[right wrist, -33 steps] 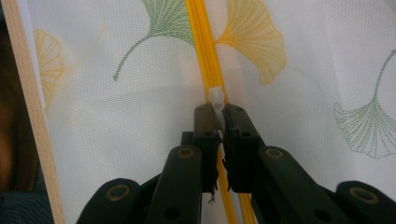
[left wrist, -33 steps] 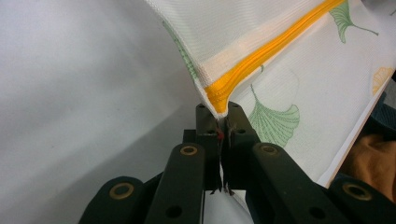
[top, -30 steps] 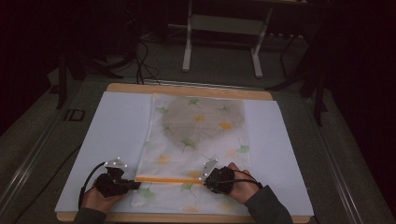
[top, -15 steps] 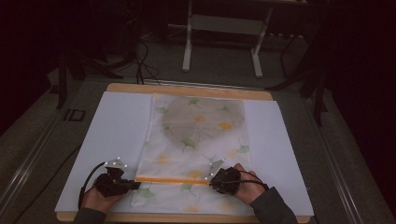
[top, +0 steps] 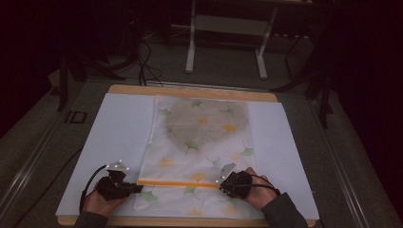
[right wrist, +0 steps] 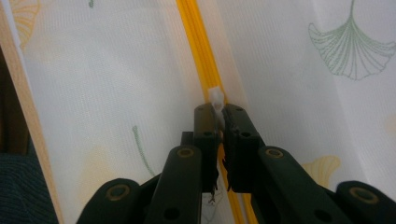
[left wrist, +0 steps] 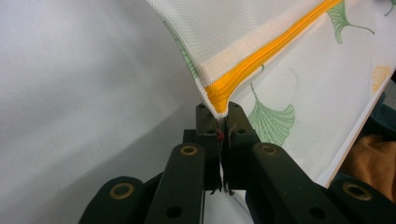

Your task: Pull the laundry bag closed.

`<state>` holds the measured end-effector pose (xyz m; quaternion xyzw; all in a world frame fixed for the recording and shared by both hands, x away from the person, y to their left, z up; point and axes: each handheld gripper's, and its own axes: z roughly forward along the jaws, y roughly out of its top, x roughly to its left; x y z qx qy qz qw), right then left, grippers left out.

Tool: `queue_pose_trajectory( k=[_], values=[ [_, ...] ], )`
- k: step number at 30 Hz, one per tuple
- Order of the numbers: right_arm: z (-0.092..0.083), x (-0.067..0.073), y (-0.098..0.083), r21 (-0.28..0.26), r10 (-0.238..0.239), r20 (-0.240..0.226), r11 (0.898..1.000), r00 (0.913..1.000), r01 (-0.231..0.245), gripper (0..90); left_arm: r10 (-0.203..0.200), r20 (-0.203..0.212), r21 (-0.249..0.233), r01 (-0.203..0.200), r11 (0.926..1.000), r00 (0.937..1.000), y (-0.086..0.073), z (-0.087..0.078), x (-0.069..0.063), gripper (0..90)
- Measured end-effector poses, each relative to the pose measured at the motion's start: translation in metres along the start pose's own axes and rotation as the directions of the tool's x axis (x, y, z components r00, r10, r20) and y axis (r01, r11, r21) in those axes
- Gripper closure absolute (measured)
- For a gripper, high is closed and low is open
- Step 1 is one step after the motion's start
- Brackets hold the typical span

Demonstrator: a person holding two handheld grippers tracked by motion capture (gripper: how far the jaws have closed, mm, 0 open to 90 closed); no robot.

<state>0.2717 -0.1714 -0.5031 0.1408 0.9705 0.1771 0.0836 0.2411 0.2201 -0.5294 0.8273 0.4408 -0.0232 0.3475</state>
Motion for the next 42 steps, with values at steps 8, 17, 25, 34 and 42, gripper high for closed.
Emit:
queue_pose_trajectory(
  k=[8, 17, 25, 34, 42],
  values=[
    [-0.003, -0.003, -0.009, 0.001, 0.02, 0.009, 1.0, 0.9998, -0.02, 84.8, -0.001, 0.001, -0.002, 0.001, 1.0, 1.0, 0.0, 0.0, 0.0, 87.1],
    [-0.008, -0.008, -0.017, 0.017, 0.028, 0.015, 0.999, 0.9995, -0.028, 84.9, -0.003, 0.001, -0.003, 0.003, 1.0, 1.0, 0.0, 0.0, 0.0, 87.1],
    [-0.011, -0.011, -0.023, 0.023, 0.032, 0.017, 0.999, 0.9993, -0.033, 84.9, 0.001, 0.001, 0.001, -0.001, 1.0, 1.0, 0.0, 0.0, 0.001, 87.1],
    [-0.015, -0.012, -0.028, 0.019, 0.047, 0.014, 0.999, 0.9988, -0.047, 84.9, 0.005, 0.002, 0.004, -0.005, 1.0, 1.0, 0.001, 0.001, 0.0, 87.1],
    [-0.019, -0.015, -0.035, 0.035, 0.056, 0.022, 0.998, 0.9982, -0.057, 84.8, 0.001, 0.002, 0.002, -0.001, 1.0, 1.0, 0.001, 0.001, 0.001, 87.1]
  ],
)
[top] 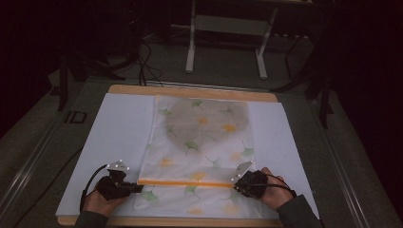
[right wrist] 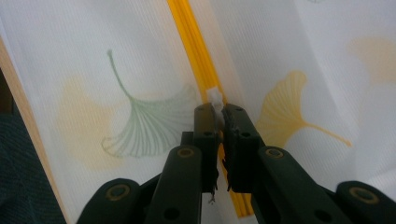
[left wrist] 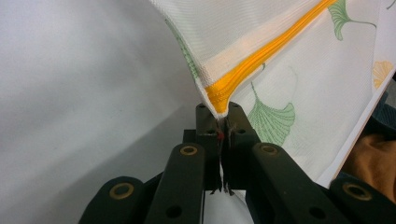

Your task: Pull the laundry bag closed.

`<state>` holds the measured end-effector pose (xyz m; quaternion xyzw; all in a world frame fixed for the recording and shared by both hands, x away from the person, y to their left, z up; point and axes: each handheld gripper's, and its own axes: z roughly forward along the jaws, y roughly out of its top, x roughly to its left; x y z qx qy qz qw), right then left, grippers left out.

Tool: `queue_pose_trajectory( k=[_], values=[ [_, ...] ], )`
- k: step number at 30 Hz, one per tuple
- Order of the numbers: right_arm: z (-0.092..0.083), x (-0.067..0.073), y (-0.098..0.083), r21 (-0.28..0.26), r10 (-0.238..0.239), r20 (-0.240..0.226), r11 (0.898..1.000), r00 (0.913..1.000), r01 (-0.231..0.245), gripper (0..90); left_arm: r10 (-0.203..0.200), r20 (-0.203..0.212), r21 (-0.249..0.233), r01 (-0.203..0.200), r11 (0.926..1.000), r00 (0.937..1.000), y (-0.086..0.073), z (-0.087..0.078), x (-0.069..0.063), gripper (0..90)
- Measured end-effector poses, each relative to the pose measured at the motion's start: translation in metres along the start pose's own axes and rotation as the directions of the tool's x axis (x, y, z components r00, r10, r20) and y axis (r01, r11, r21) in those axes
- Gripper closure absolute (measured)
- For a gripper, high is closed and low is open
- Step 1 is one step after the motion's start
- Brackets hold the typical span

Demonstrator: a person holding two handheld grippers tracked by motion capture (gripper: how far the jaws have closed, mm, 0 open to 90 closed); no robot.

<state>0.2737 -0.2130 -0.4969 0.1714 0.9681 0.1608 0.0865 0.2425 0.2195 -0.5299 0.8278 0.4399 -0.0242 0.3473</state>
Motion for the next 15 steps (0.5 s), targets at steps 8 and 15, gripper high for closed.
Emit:
queue_pose_trajectory(
  k=[8, 15],
  values=[
    [-0.003, -0.004, -0.011, 0.017, 0.016, 0.01, 1.0, 0.9998, -0.017, 84.9, -0.002, -0.001, 0.0, 0.002, 1.0, 1.0, 0.0, 0.0, 0.0, 87.1],
    [-0.008, -0.009, -0.019, 0.029, 0.032, 0.02, 0.999, 0.9993, -0.033, 84.9, -0.001, 0.002, 0.002, 0.001, 1.0, 1.0, 0.0, 0.0, 0.0, 87.1]
  ],
)
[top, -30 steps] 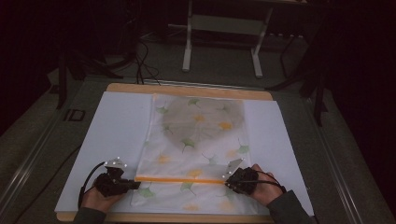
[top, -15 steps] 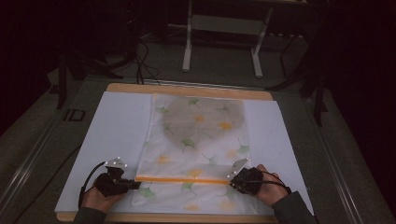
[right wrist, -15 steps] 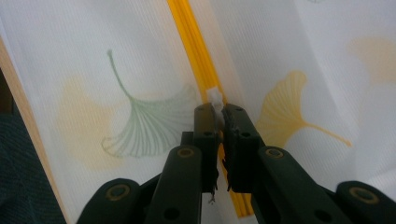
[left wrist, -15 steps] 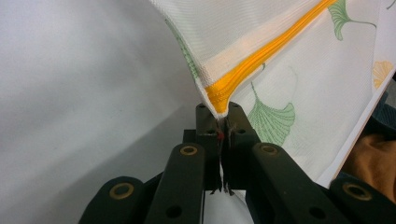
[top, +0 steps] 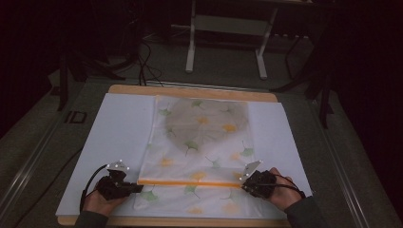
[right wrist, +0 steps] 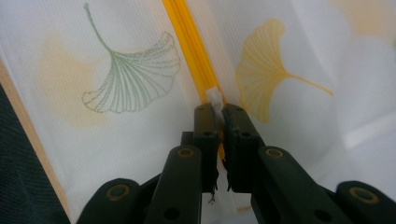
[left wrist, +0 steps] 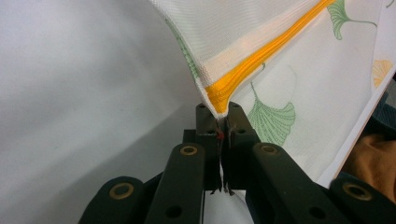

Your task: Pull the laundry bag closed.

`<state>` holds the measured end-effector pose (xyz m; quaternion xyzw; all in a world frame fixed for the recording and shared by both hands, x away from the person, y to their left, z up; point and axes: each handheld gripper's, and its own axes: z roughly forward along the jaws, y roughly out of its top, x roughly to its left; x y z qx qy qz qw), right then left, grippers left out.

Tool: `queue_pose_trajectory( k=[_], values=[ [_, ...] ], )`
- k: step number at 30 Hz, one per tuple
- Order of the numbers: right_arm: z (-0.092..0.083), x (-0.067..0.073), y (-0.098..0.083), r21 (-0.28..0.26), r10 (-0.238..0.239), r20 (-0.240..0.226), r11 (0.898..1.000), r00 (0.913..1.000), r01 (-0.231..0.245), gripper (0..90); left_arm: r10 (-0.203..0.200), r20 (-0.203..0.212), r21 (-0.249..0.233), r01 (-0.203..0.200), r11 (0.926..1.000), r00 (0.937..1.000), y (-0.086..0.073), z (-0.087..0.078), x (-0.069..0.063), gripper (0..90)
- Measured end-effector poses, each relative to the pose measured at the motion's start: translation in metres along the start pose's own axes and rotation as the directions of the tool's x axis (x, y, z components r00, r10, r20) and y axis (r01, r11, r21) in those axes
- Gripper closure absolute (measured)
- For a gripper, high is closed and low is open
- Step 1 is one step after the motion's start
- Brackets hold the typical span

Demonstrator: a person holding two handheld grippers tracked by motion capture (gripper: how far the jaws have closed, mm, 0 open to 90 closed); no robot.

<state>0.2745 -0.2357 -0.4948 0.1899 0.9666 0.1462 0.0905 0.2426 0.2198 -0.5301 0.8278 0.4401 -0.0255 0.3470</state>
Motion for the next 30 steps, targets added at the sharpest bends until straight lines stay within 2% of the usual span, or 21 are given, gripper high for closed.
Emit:
queue_pose_trajectory(
  k=[7, 17, 29, 30],
  values=[
    [-0.004, -0.004, -0.006, 0.017, 0.002, 0.006, 1.0, 1.0, -0.002, 84.9, 0.0, -0.001, -0.001, 0.0, 1.0, 1.0, 0.0, 0.0, 0.0, 87.1],
    [-0.006, -0.008, -0.025, 0.046, 0.04, 0.016, 0.998, 0.9991, -0.041, 84.9, 0.0, 0.003, 0.0, 0.0, 1.0, 1.0, 0.0, 0.0, 0.0, 87.1],
    [-0.007, -0.009, -0.031, 0.042, 0.06, 0.005, 0.997, 0.9982, -0.06, 84.7, 0.011, 0.003, 0.005, -0.011, 0.9999, 0.9999, -0.001, 0.001, -0.002, 85.0],
    [-0.007, -0.01, -0.032, 0.023, 0.076, -0.003, 0.997, 0.9971, -0.076, 83.3, 0.011, 0.001, 0.003, -0.011, 0.9999, 0.9999, -0.001, 0.001, -0.002, 84.3]
  ],
)
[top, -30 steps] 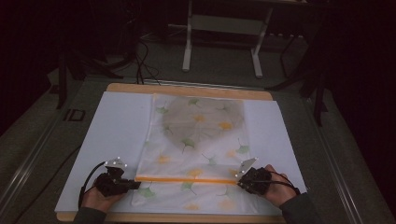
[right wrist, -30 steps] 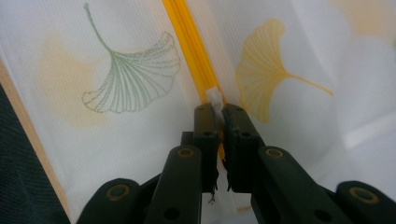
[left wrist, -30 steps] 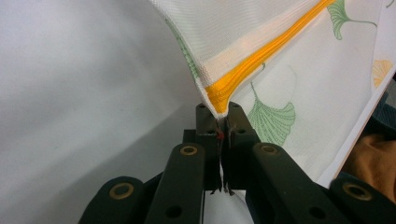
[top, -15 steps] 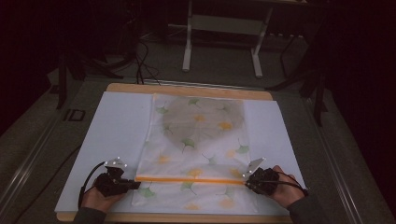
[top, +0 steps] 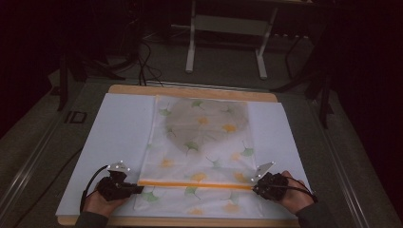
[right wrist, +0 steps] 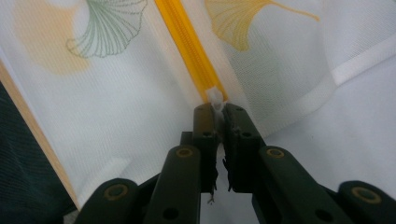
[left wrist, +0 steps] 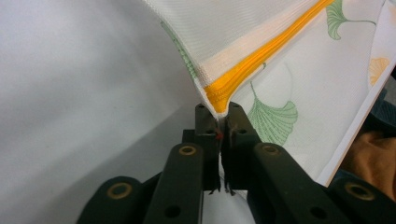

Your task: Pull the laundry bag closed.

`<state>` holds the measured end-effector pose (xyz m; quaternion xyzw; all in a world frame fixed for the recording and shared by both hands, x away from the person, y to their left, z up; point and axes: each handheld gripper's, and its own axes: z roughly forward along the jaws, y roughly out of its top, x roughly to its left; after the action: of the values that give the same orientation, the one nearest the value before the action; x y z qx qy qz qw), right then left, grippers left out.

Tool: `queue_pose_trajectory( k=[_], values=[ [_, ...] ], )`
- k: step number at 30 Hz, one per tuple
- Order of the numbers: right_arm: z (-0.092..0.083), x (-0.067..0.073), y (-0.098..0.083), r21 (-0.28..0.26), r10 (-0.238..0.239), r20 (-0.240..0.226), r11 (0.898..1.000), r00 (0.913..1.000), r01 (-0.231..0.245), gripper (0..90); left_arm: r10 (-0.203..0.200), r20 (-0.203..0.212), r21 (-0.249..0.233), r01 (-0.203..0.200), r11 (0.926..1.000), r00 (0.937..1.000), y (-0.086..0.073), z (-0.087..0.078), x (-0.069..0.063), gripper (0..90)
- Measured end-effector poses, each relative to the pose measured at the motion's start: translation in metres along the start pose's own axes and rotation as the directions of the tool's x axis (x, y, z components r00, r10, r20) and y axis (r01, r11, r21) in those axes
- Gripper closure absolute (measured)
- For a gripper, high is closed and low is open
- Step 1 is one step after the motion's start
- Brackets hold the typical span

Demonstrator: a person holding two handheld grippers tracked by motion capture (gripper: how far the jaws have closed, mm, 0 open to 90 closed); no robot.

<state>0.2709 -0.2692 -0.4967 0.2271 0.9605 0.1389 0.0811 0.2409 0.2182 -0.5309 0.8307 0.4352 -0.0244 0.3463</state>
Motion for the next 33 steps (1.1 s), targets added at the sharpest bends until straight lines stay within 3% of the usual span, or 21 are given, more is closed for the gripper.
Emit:
queue_pose_trajectory(
  k=[8, 12, 15, 24, 33],
  values=[
    [-0.004, -0.003, -0.001, -0.068, 0.045, -0.022, 0.997, 0.9987, -0.047, 69.6, 0.001, -0.018, -0.023, -0.001, 0.9997, 0.9998, -0.001, -0.007, 0.001, 78.7],
    [-0.003, -0.004, -0.001, -0.108, 0.067, -0.026, 0.992, 0.9974, -0.069, 65.7, 0.033, -0.036, -0.063, -0.035, 0.9974, 0.9988, -0.002, -0.013, -0.001, 69.2],
    [-0.002, -0.006, -0.001, -0.13, 0.084, -0.019, 0.988, 0.9963, -0.085, 63.0, 0.064, -0.047, -0.088, -0.068, 0.9938, 0.9968, -0.002, -0.017, -0.004, 66.9],
    [-0.002, -0.014, -0.001, -0.199, 0.159, 0.016, 0.968, 0.9871, -0.153, 56.6, 0.054, -0.11, -0.169, -0.073, 0.9829, 0.9924, -0.003, -0.026, -0.002, 64.3],
    [0.001, -0.021, -0.003, -0.254, 0.262, 0.047, 0.936, 0.9639, -0.243, 54.8, 0.048, -0.188, -0.199, -0.086, 0.9762, 0.9811, -0.004, -0.026, -0.001, 63.1]
  ],
)
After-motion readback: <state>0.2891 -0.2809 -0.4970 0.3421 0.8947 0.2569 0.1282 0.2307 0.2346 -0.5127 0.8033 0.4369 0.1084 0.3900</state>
